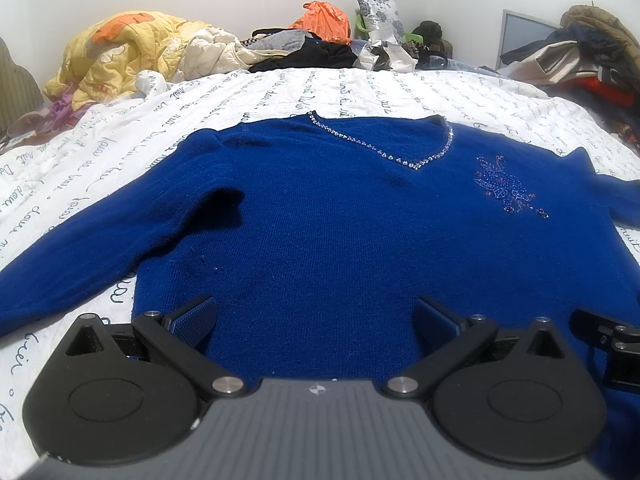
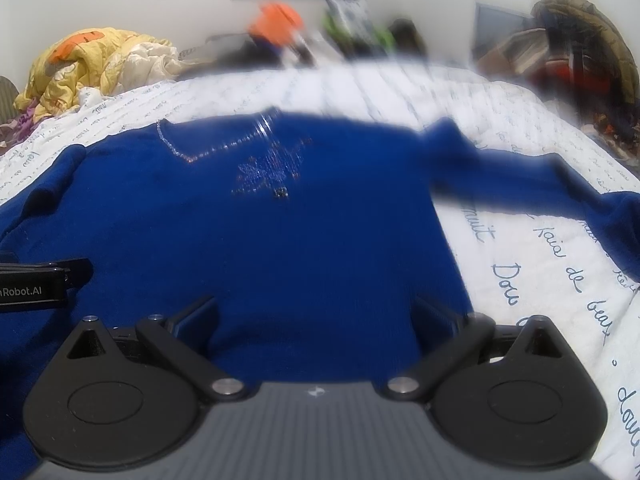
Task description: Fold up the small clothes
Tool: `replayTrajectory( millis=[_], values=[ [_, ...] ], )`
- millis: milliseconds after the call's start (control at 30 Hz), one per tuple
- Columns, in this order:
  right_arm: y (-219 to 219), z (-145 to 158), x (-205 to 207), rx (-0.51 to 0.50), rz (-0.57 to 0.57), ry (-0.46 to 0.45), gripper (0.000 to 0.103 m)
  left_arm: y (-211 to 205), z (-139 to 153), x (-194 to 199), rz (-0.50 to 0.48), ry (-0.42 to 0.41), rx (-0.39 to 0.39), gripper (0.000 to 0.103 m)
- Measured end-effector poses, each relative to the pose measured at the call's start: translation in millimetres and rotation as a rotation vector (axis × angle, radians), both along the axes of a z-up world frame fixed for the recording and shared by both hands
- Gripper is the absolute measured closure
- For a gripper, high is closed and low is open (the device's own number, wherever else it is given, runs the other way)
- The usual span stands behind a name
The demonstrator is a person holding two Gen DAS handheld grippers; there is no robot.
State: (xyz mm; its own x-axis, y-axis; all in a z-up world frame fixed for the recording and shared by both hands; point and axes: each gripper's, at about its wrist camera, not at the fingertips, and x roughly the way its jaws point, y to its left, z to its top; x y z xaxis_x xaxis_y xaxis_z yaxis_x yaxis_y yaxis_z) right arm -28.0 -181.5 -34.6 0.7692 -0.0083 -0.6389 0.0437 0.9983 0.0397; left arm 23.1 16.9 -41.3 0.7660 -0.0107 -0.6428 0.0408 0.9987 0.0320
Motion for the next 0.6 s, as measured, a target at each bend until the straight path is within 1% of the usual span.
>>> replayTrajectory(
  millis=[367, 600],
  values=[
    [-1.0, 0.6, 0.3, -0.005, 0.016, 0.003, 0.000, 0.0, -0.1, -0.1, 0.000, 0.000, 0.001, 0.000],
    [-3.9, 1.3, -1.2, 0.009, 0.034, 0.001, 0.000, -4.4, 1.2, -2.1, 0.000, -0.005, 0.031, 0.000]
  ],
)
